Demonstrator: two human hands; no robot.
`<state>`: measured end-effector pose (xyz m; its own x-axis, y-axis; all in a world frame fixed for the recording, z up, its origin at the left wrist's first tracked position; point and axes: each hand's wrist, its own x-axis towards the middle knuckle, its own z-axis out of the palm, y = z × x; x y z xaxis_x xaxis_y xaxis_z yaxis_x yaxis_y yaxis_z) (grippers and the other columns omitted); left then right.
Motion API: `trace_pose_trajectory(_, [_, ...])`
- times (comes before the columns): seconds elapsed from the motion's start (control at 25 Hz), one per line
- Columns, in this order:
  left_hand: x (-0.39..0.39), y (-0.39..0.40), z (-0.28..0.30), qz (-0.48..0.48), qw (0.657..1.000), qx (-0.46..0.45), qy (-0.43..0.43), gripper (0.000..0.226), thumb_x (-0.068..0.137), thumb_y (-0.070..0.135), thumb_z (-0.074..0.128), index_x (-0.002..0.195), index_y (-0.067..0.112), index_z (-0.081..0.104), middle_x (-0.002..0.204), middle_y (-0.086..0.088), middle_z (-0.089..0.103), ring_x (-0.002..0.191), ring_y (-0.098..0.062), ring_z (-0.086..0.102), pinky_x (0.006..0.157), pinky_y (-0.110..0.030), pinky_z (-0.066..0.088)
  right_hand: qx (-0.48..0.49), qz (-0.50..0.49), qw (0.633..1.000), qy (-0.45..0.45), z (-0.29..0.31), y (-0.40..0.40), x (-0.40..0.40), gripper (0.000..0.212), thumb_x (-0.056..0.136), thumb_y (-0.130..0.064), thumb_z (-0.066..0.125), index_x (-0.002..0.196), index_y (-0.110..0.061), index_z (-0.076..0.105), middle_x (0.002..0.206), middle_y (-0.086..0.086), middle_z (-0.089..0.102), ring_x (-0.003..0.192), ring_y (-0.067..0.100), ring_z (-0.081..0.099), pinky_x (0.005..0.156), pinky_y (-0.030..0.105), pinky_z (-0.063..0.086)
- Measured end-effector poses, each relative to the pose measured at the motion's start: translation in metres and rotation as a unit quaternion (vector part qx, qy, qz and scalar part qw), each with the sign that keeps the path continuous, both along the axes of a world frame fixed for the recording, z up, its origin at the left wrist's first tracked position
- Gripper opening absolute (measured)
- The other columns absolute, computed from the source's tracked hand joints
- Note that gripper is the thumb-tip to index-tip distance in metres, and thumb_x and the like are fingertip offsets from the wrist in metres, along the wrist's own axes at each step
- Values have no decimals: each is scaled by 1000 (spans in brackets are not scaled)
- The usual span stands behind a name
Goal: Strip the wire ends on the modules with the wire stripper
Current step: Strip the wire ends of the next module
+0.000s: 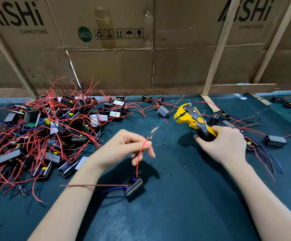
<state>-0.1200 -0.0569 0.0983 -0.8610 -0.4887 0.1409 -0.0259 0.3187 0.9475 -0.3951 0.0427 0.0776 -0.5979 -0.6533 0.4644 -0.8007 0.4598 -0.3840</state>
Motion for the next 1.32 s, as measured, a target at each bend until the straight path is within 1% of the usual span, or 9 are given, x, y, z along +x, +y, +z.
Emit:
trace_pose_trajectory(0.28, [3, -8, -8, 130, 991, -9, 10, 30, 89, 35, 58, 88, 14, 80, 55, 3, 42, 47, -13, 34, 48, -19, 29, -52, 45, 997, -35, 0, -7, 11, 43, 65, -57, 76, 76, -21, 55, 72, -5, 59, 72, 24, 51, 60, 30, 33])
trace_pose_trajectory(0.48, [-28, -4, 17, 130, 991, -41, -4, 29, 99, 17, 53, 90, -1, 73, 52, -3, 56, 42, -17, 51, 50, -22, 39, -144, -16, 987, -64, 5, 1, -6, 39, 66, -51, 79, 81, -22, 58, 77, -3, 60, 82, 32, 60, 65, 31, 37])
trace_pose_trajectory(0.6, [-74, 3, 50, 121, 980, -147, 51, 24, 101, 10, 51, 120, 6, 65, 79, -9, 72, 72, -21, 70, 72, -33, 56, -187, -61, 976, -90, 13, 4, -11, 42, 68, -48, 79, 92, -19, 61, 89, 6, 66, 88, 36, 61, 69, 34, 38])
trace_pose_trajectory(0.68, [-96, 6, 68, 112, 974, -183, 76, 56, 98, 11, 56, 149, 19, 34, 106, -2, 70, 97, -16, 68, 90, -33, 53, -229, -82, 966, -88, 14, 7, -15, 40, 70, -43, 79, 93, -16, 60, 92, 9, 67, 88, 37, 61, 70, 34, 38])
trace_pose_trajectory(0.76, [-97, 0, 69, 135, 964, -217, 69, 70, 96, 13, 61, 154, 21, 23, 118, 2, 64, 104, -9, 62, 93, -27, 49, -278, -69, 954, -89, 17, 11, -15, 37, 72, -39, 80, 90, -15, 58, 87, 8, 65, 84, 34, 60, 69, 32, 36])
trace_pose_trajectory(0.84, [-75, -17, 59, 197, 937, -284, 45, 56, 93, 12, 63, 145, 16, 42, 116, 1, 65, 105, -9, 60, 97, -23, 44, -316, -5, 942, -112, 19, 13, -10, 35, 73, -42, 80, 84, -19, 55, 77, -3, 61, 73, 18, 56, 67, 25, 33])
trace_pose_trajectory(0.96, [-20, -54, 31, 358, 853, -376, -49, 28, 88, 4, 65, 116, 5, 66, 112, -10, 67, 108, -25, 61, 98, -37, 43, -303, 122, 919, -219, 16, 7, 3, 33, 69, -48, 75, 71, -24, 52, 61, -16, 58, 61, 0, 51, 63, 11, 37])
trace_pose_trajectory(1.12, [34, -79, -2, 517, 712, -404, -249, 26, 84, 13, 70, 104, 0, 62, 101, -20, 60, 97, -41, 57, 81, -49, 46, -197, 260, 841, -432, 2, -7, 20, 46, 71, -48, 75, 78, -6, 58, 70, 3, 60, 68, 20, 61, 84, 51, 51])
trace_pose_trajectory(1.32, [35, -81, -16, 539, 660, -415, -318, 49, 72, 18, 83, 107, -2, 55, 104, -23, 58, 99, -42, 54, 77, -49, 47, -140, 250, 853, -435, -3, -7, 22, 49, 69, -64, 73, 86, -19, 68, 82, 4, 73, 81, 18, 68, 92, 50, 51])
